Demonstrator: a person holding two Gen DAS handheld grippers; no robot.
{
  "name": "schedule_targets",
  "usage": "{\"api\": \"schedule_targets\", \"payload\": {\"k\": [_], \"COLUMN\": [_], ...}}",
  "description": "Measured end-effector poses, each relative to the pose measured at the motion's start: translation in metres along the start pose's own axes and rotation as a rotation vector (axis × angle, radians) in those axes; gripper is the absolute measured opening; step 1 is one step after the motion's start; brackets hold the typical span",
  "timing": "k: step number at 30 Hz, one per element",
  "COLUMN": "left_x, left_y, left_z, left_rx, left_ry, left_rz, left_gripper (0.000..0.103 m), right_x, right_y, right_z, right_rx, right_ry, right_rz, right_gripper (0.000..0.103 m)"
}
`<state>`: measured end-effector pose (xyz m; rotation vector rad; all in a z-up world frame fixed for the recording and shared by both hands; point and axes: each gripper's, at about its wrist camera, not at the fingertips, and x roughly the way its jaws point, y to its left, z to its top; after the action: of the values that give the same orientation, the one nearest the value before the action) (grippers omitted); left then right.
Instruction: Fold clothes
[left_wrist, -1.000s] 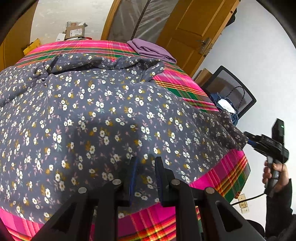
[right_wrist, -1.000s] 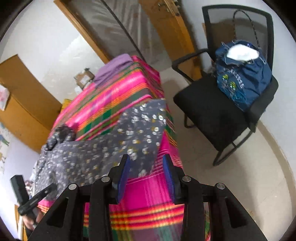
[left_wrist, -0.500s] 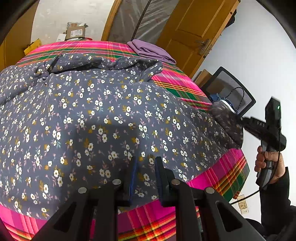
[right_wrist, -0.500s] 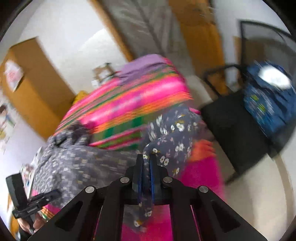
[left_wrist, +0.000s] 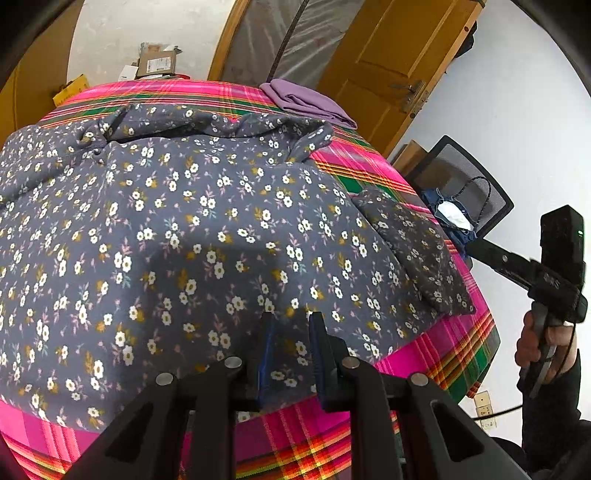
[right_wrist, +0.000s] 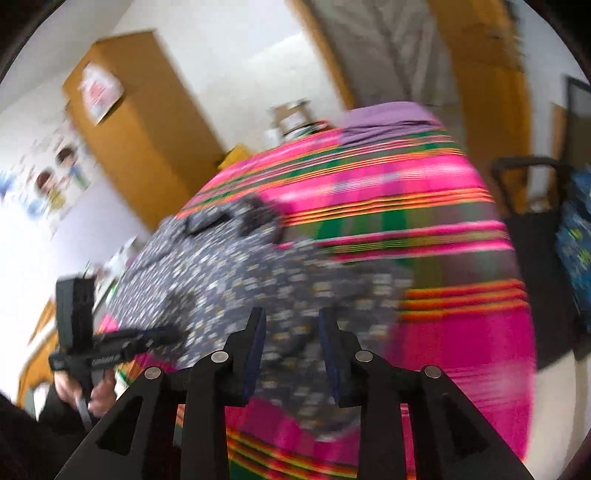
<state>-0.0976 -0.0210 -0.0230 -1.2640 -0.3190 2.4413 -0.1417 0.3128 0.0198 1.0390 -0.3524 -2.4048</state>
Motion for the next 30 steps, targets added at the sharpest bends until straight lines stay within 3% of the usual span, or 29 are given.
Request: {"api": "schedule_targets", "payload": {"k": [4, 9, 12, 14, 15, 18, 23, 26, 30], "left_x": [0.000, -0.008, -0.012, -0.011, -0.011, -0.011, -0.011, -0.012, -0.022], "left_y": [-0.003, -0.001, 0.004, 0.008, 0.009, 0.011, 0.010, 0.011, 0.016], "left_z": [0.000, -0.001, -0.001, -0.002, -0.002, -0.003, -0.002, -0.003, -0.004], "left_rx": [0.006, -0.007, -0.026, -0.037, -0.042, -0.047, -0.041, -0.040, -0.044], "left_ry": [0.003, -0.015, -0.024, -0.020, -0.017, -0.016, -0.021, -0.025, -0.047], "left_rz": [0.000, 0.018, 0.036, 0.045, 0.050, 0.051, 0.046, 0.044, 0.049], "left_gripper": [0.019, 0.019, 0.019, 0.019, 0.019, 0.019, 0.019, 0.019, 0.019], "right_x": [0.010, 0.049, 0.063, 0.061, 0.059, 0.044, -0.018, -0.068, -0.109], "right_y": [-0.012, -0.009, -0.013, -0.016, -0.016, -0.020, -0.056, -0.095, -0.148], "right_z": [0.006, 0.009, 0.013, 0.016, 0.018, 0.021, 0.026, 0.022, -0.002], "right_rx": [0.065, 0.082, 0.127, 0.136, 0.134, 0.132, 0.185, 0.252, 0.397], "right_ry": [0.003, 0.106, 0.112, 0.069, 0.054, -0.013, -0.189, -0.293, -0.309], "right_rz": [0.009, 0.048, 0.061, 0.076, 0.079, 0.068, -0.073, -0.265, -0.475], "right_gripper": [0.033, 0.033, 0.033, 0.018, 0.004, 0.003, 0.003, 0.003, 0.008]}}
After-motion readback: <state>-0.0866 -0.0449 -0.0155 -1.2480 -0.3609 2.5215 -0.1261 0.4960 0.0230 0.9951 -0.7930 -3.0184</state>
